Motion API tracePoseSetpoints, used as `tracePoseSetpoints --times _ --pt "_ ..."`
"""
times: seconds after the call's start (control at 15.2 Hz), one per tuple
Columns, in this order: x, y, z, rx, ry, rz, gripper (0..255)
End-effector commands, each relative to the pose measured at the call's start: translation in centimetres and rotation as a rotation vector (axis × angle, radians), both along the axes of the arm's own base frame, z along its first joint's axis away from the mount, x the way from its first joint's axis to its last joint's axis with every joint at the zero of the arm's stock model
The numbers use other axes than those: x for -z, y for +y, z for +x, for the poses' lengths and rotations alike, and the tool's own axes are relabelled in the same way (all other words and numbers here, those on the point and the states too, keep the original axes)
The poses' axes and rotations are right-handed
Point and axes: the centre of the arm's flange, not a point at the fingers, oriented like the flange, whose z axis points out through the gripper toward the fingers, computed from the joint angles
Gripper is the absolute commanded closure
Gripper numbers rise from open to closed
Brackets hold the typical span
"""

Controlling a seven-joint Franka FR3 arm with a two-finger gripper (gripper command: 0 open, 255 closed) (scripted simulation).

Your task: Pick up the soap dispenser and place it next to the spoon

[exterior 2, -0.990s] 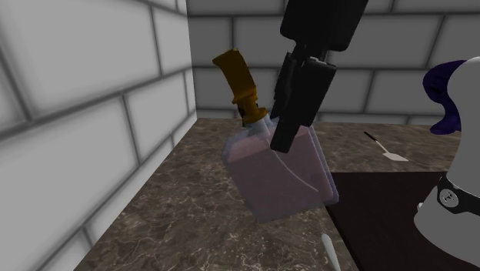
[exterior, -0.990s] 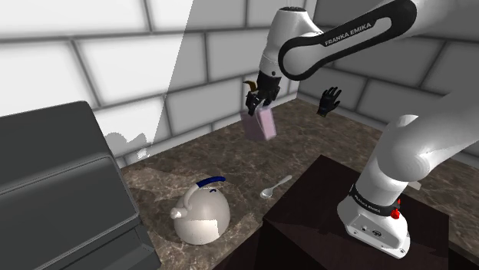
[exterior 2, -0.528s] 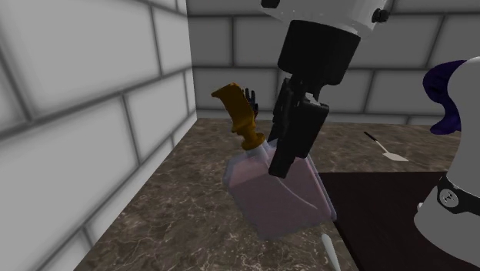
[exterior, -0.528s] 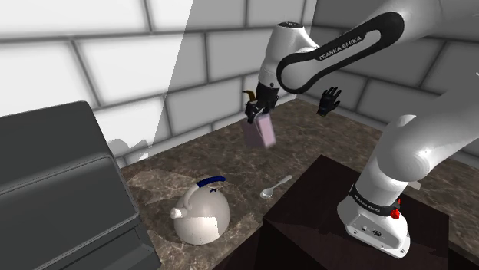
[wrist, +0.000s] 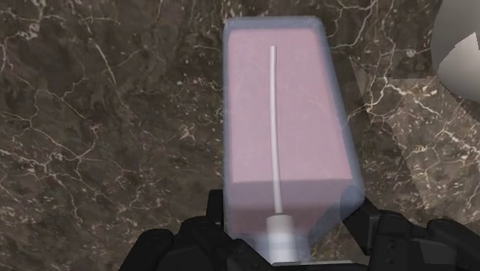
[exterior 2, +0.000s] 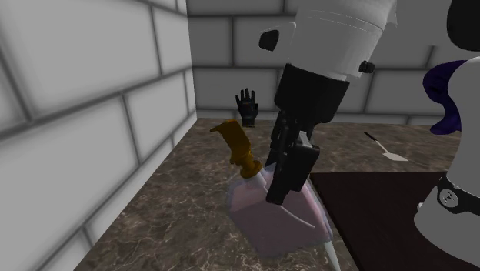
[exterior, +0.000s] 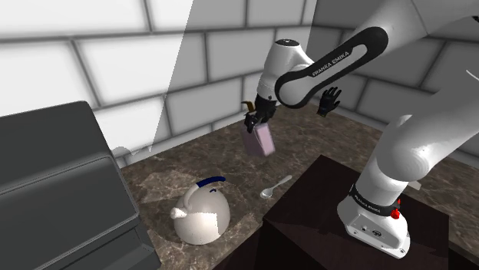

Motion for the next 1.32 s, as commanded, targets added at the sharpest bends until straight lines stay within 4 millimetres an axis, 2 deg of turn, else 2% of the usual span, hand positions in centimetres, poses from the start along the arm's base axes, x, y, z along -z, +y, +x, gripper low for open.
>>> tracePoseSetpoints --times 0.0,1.25 --pt "1.0 0.0 -0.1 0.000 -0.001 0.000 255" --pt "11.0 0.0 -0.1 0.000 -0.001 0.000 255"
